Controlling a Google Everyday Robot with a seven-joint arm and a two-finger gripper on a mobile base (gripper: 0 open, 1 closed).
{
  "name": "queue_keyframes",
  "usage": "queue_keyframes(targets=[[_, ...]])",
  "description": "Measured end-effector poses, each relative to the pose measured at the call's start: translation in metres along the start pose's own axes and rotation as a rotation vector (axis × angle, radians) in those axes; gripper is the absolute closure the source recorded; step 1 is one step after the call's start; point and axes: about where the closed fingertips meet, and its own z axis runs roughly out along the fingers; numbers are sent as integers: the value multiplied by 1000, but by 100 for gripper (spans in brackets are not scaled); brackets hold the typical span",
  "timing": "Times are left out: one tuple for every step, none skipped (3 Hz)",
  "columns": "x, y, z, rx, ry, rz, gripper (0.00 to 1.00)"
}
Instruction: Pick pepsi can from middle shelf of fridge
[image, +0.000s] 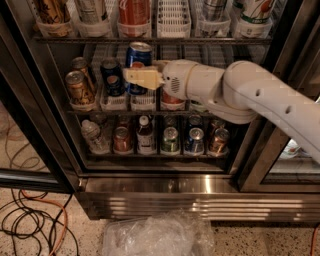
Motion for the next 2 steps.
queue_keyframes(targets=[[0, 0, -37, -70, 52, 62, 100], [3, 19, -67, -169, 70, 105, 100]])
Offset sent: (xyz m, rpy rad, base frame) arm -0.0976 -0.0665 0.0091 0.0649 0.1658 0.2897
